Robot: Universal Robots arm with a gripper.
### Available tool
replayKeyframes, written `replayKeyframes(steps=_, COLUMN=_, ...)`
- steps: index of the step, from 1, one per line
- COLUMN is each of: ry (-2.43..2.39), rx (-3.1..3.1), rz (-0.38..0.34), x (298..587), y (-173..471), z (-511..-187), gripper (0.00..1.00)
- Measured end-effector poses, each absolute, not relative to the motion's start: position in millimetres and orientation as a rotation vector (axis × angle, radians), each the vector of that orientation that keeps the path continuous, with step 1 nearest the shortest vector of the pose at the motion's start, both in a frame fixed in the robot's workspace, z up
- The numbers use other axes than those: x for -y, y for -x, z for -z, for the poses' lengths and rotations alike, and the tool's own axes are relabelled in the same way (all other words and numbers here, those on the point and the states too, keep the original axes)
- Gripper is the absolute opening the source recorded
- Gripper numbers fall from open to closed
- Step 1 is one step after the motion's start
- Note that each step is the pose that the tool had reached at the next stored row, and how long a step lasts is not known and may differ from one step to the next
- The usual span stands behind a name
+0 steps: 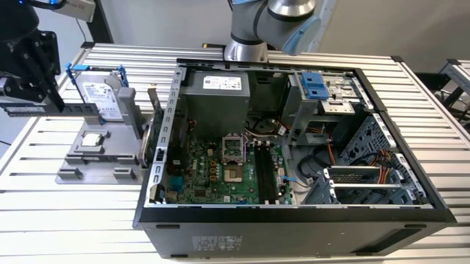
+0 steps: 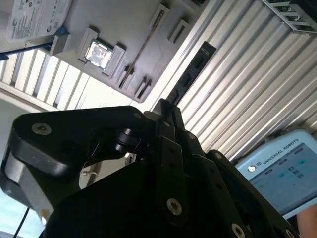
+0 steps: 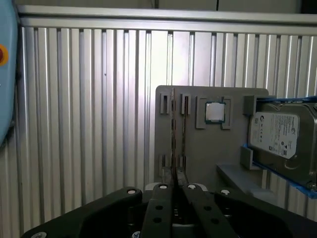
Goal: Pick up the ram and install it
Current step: 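Pick up the ram and move it above insertion slot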
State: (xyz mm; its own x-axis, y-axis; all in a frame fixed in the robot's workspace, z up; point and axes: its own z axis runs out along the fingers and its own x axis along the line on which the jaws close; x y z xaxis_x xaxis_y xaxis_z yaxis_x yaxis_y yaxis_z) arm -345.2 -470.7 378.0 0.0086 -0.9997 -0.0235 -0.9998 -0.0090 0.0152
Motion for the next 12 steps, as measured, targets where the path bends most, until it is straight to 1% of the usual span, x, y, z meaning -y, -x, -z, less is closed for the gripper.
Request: replayKeyframes(steps=12, ry=2.227, rx=-2.208, rz=-0.044, x=470.6, y=332.2, z=-378.1, gripper=0.0)
